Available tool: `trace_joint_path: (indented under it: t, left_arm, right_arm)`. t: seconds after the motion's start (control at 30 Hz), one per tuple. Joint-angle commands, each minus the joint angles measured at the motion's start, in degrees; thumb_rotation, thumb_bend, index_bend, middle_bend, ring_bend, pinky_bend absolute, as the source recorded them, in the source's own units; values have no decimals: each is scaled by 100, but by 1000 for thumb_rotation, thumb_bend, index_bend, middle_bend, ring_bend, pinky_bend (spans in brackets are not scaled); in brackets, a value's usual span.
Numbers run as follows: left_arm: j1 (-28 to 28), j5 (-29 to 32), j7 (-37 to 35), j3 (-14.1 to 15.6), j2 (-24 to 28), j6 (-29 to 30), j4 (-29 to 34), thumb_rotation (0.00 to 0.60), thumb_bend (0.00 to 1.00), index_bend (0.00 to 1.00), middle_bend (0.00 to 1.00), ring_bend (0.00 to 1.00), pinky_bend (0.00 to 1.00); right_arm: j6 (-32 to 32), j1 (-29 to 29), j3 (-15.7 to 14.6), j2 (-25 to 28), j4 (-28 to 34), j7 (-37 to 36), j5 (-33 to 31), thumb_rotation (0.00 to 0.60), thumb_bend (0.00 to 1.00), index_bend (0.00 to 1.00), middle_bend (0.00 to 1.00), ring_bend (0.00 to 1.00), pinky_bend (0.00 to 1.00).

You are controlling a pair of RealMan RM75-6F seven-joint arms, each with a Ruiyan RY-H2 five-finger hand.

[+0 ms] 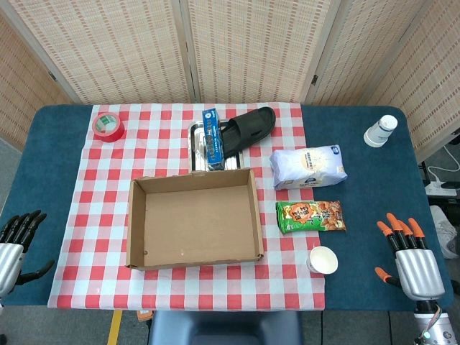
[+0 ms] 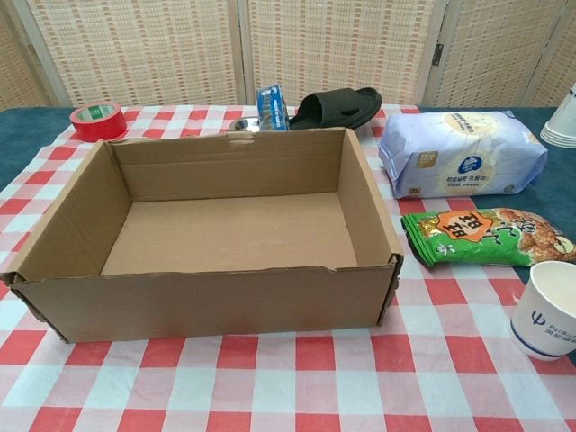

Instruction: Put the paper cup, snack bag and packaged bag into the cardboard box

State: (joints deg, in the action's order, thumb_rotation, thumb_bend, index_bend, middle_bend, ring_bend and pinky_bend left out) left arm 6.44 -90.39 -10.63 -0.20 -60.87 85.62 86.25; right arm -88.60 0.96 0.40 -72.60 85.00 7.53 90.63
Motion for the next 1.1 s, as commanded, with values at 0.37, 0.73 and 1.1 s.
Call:
trace_joint_path:
  t: [0.37, 0.73, 1.1]
  left_arm:
    - [-80, -101, -214, 32, -1, 171, -86, 600, 225, 0, 0, 0, 0]
    - [3, -3, -227, -16, -55, 6, -142, 600, 225, 0, 0, 0, 0]
    - [-64, 278, 77, -263, -303, 257, -330, 600, 225, 0, 0, 0, 0]
  right_arm:
    - [-36, 12, -27, 13, 117, 119, 133, 600, 0, 129, 0, 0, 0]
    - [2, 15, 7, 133, 276, 193, 71, 600, 0, 129, 0, 0, 0]
    - [725, 340, -69, 921, 1433, 835, 18, 600, 0, 80, 0, 0, 9]
